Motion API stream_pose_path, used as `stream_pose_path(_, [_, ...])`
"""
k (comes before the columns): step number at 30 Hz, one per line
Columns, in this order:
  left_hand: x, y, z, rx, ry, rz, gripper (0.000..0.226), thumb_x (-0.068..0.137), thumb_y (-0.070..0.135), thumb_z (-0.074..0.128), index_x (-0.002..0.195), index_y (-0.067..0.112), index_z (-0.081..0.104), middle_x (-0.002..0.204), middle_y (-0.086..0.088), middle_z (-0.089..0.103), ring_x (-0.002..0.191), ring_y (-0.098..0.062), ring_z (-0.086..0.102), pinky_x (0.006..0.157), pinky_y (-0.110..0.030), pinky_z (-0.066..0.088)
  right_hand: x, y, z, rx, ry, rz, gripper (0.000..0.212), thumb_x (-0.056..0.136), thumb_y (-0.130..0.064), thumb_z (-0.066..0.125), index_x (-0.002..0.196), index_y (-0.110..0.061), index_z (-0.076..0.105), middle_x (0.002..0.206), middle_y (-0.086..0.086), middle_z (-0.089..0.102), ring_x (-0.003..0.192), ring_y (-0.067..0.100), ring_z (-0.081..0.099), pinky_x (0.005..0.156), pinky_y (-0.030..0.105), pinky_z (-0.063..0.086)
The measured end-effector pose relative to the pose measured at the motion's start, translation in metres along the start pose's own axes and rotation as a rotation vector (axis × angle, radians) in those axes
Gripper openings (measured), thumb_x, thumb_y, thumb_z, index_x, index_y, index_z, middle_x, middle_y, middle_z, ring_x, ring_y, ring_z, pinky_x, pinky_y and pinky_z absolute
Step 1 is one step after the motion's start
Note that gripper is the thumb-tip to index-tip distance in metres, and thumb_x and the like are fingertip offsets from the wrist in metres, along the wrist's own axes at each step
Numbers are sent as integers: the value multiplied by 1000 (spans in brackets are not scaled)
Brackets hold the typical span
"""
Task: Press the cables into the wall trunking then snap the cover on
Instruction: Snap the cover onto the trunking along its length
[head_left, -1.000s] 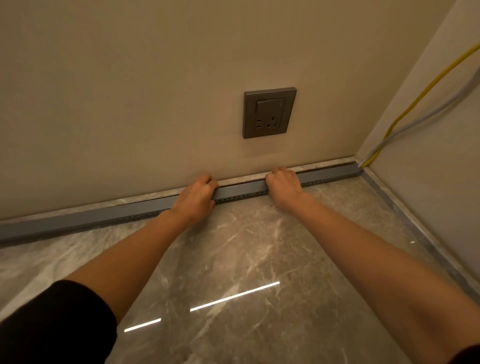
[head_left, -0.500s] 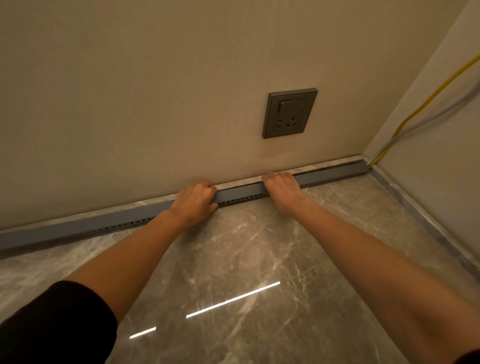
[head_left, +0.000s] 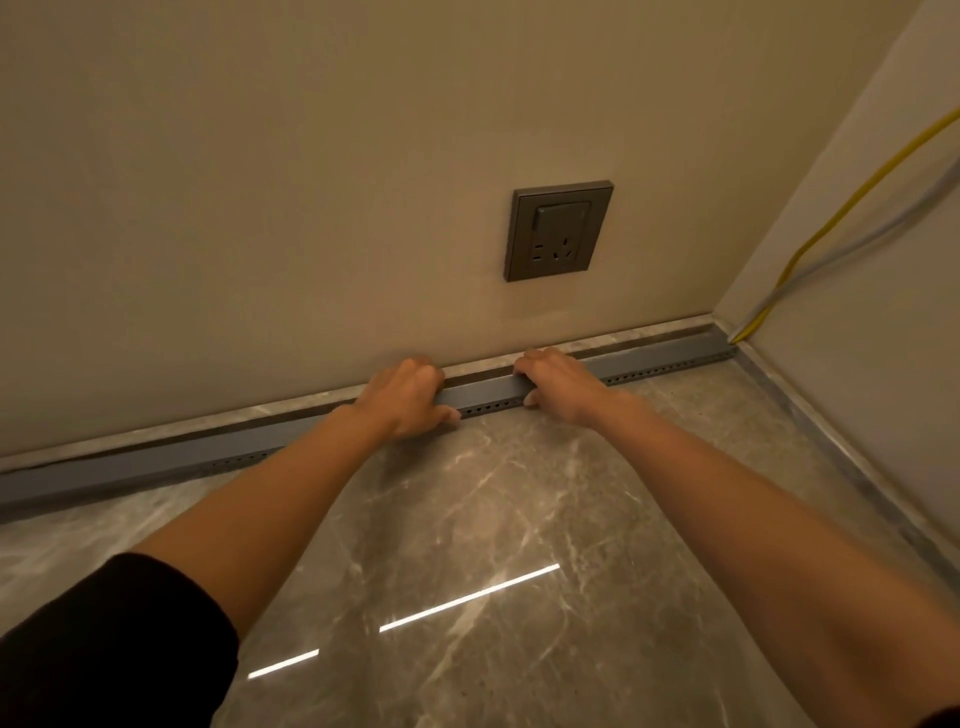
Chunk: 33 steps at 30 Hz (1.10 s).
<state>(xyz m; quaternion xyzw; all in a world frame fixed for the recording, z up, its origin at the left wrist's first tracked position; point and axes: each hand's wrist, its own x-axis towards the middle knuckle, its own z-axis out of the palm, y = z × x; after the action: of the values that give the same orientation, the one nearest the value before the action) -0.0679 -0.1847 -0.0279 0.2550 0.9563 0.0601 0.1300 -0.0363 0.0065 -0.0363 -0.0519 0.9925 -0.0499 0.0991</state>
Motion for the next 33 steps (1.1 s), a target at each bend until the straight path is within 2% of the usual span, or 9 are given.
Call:
stream_pose_path(7, [20, 20, 2, -264, -42, -27, 37, 83, 25, 70, 109, 2, 57, 120, -17, 57, 108, -30, 53, 87, -35, 43, 2, 9, 0, 168, 17, 3, 33, 83, -11, 66, 114, -6, 54, 125, 11, 51, 117, 27, 45, 94, 32, 38])
stream_pose_path(11, [31, 25, 2, -305, -119, -25, 38, 82, 24, 71, 110, 2, 57, 118, -17, 58, 94, -23, 51, 78, -32, 40, 8, 12, -2, 247, -34, 25, 36, 78, -12, 72, 110, -6, 55, 121, 12, 51, 116, 28, 44, 93, 32, 37])
stream_pose_path(14, [38, 28, -2, -269, -181, -34, 39, 84, 23, 69, 113, -1, 57, 120, -20, 59, 107, -31, 56, 87, -35, 45, 16, 12, -9, 203, -128, 17, 41, 77, -14, 74, 113, -4, 55, 124, 14, 52, 115, 28, 46, 93, 32, 39])
stream_pose_path(19, [43, 34, -6, -201, -247, -41, 40, 87, 23, 65, 117, -1, 56, 124, -19, 58, 114, -32, 54, 93, -35, 45, 24, 15, -13, 197, -247, -1, 41, 79, -17, 73, 113, -4, 54, 112, 12, 52, 94, 17, 41, 78, 27, 34])
stream_pose_path(21, [43, 34, -6, -200, -248, -45, 40, 88, 24, 64, 118, -1, 55, 124, -18, 57, 114, -32, 53, 92, -35, 45, 24, 16, -14, 220, -261, -4, 35, 79, -17, 73, 106, -8, 53, 103, 5, 46, 93, 17, 41, 77, 27, 33])
stream_pose_path(26, [41, 32, -2, -214, -221, -42, 39, 88, 24, 64, 117, 1, 54, 123, -18, 57, 109, -30, 54, 91, -34, 44, 21, 23, -9, 311, -219, -44, 30, 78, -17, 74, 97, -13, 51, 102, 3, 40, 94, 16, 39, 77, 25, 32])
stream_pose_path(29, [39, 33, -3, -217, -199, -36, 37, 87, 24, 65, 115, 1, 56, 121, -17, 57, 93, -22, 48, 83, -32, 43, 18, 26, -4, 407, -236, -8, 31, 79, -19, 73, 91, -16, 44, 95, 1, 45, 89, 18, 42, 64, 26, 33])
stream_pose_path(31, [36, 35, -3, -219, -166, -32, 34, 87, 23, 64, 112, 0, 58, 118, -18, 59, 93, -25, 51, 79, -33, 42, 15, 26, -4, 450, -242, 8, 31, 80, -21, 72, 90, -16, 44, 83, -4, 46, 85, 18, 43, 60, 24, 32])
stream_pose_path(33, [32, 35, -1, -227, -130, -32, 32, 87, 22, 64, 110, 0, 58, 117, -19, 59, 99, -28, 54, 81, -35, 43, 14, 25, -3, 453, -228, -3, 29, 83, -25, 69, 93, -15, 44, 82, -5, 47, 84, 18, 44, 61, 25, 33])
